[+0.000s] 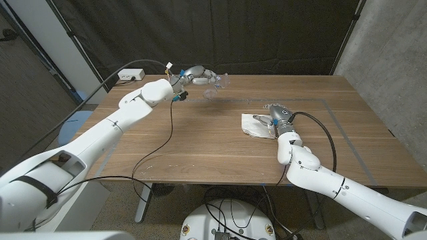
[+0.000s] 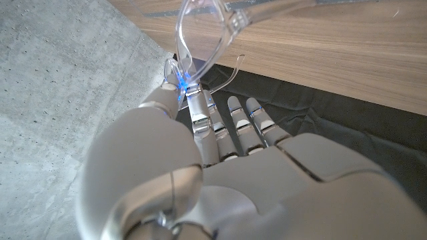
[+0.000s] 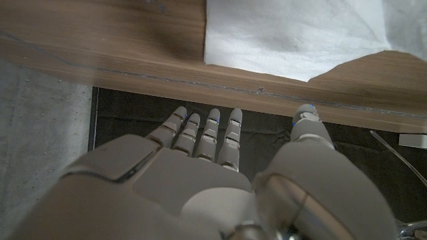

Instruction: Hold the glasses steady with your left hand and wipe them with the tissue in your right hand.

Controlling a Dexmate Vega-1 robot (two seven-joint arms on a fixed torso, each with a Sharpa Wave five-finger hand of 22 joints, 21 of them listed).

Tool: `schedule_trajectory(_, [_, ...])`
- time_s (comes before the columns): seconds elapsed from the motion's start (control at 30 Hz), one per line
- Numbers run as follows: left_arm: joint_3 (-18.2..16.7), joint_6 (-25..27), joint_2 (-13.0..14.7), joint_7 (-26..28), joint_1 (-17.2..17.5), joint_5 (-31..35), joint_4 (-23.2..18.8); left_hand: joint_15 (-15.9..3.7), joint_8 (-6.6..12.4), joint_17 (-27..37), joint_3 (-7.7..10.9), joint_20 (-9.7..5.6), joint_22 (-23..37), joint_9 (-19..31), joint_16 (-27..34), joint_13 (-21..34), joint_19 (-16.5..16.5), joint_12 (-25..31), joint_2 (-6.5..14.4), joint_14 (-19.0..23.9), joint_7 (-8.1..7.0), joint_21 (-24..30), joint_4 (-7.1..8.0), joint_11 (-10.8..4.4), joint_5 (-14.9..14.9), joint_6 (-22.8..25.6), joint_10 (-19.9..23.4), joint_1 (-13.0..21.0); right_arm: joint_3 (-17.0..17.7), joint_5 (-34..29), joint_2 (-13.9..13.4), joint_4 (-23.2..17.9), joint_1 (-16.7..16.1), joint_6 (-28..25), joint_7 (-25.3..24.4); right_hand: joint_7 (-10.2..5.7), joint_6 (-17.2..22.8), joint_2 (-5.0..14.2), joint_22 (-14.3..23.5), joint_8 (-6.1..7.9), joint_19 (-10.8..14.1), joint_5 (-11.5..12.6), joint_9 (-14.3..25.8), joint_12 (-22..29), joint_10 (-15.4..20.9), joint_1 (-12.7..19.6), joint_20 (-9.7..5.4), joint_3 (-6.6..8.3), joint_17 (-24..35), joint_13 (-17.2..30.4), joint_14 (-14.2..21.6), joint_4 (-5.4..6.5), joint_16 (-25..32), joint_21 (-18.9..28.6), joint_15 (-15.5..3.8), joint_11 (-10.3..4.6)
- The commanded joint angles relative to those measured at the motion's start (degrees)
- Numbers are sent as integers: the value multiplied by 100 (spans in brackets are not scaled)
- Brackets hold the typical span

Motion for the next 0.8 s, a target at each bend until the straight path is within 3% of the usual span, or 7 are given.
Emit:
schedule_trajectory(0.03, [-86, 22, 37, -4, -26, -217, 11, -708, 29, 3, 220, 20, -3, 48, -40, 26, -20, 24, 17, -9, 46, 25, 158, -140, -3, 78, 170, 37, -283, -169, 52, 219, 229, -198, 292, -24, 48, -68, 8, 12, 22, 61, 21, 21, 15, 47, -10, -45, 16, 7, 5, 0, 43, -10, -37, 13])
schedule_trajectory(0.5, [-193, -42, 88, 64, 42, -389, -22, -697, 36, 11, 269, 23, -3, 130, -55, 31, -33, 33, 18, -7, 60, 33, 153, -138, -22, 71, 161, 30, -636, -369, 32, 346, 448, -638, 735, 33, 310, -216, 10, 51, 200, 135, 25, 84, 189, 74, -21, -183, 25, 6, 173, 88, 105, 55, -92, -18])
schedule_trajectory(0.8, [-198, -81, 85, 69, 49, -429, 7, -688, 42, 19, 291, 24, -3, 171, -58, 32, -44, 35, 19, -7, 67, 35, 146, -114, -30, 81, 151, 29, -745, -353, -13, 411, 535, -613, 840, -7, 588, -164, 12, 107, 308, 208, 27, 129, 339, 202, -50, -198, 21, 3, 269, 111, 114, 90, -130, -24])
